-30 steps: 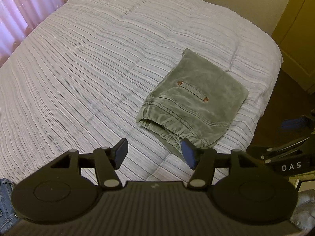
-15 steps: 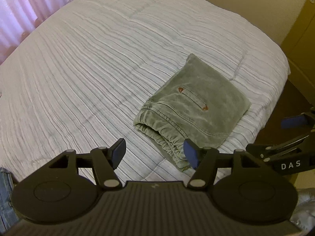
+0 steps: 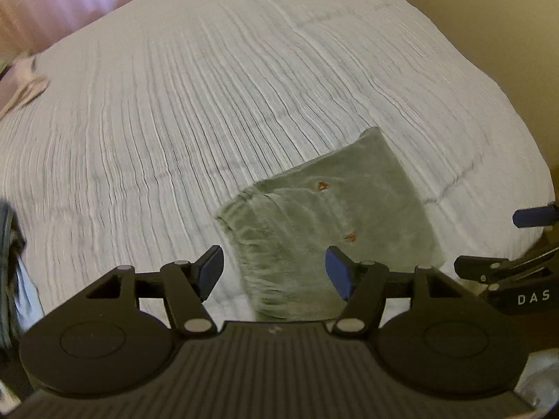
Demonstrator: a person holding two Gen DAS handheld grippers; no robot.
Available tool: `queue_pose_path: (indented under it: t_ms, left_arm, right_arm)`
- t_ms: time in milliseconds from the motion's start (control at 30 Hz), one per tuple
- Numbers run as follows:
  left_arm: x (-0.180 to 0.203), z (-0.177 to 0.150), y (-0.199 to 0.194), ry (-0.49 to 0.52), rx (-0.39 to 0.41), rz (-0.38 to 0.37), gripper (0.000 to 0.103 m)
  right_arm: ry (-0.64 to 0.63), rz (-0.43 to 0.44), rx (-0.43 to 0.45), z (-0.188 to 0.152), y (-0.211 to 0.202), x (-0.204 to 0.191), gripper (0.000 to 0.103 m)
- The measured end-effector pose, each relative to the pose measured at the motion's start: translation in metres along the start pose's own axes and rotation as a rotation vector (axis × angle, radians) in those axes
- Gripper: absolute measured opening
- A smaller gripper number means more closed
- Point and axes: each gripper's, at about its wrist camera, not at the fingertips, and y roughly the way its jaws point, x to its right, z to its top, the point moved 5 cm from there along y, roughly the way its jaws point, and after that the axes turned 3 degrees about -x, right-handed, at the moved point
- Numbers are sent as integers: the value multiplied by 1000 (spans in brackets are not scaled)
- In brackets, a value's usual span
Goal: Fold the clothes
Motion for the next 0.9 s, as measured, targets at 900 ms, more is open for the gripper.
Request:
queue_pose_path:
  t_ms: [900]
  left_arm:
    - [-26, -108, 14, -445, -34, 20, 61]
  right_arm:
    - [-44, 108, -102, -34, 51, 50, 100]
